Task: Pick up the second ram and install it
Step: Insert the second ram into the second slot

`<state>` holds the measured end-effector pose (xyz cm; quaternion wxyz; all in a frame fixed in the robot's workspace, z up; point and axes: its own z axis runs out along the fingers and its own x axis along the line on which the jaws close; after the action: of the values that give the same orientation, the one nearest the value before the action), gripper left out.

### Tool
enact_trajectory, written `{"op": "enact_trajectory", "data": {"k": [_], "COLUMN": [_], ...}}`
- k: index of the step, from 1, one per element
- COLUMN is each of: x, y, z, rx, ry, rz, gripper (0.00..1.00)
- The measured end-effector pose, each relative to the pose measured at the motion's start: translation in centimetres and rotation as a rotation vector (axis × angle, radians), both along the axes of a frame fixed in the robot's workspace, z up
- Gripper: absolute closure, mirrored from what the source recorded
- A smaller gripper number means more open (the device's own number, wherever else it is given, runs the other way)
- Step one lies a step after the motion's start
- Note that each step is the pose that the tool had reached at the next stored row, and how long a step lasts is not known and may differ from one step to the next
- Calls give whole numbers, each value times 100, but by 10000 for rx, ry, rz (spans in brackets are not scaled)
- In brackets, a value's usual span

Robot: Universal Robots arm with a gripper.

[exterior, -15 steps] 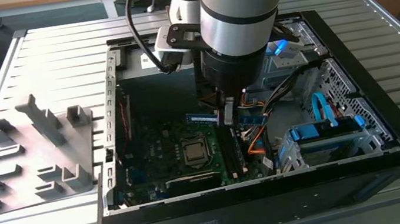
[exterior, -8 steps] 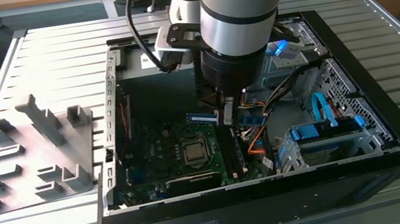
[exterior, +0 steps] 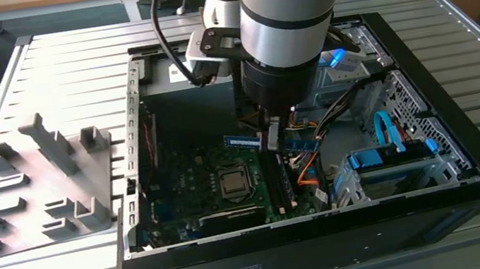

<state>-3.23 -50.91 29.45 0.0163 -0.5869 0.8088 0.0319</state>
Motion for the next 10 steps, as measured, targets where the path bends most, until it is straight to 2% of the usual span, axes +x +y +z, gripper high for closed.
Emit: {"op": "enact_trajectory", "data": {"k": [10], "x": [0], "y": [0], "z": [-1], "rx": [-10], "ry": [1], "rz": [-276], "gripper": [86]}}
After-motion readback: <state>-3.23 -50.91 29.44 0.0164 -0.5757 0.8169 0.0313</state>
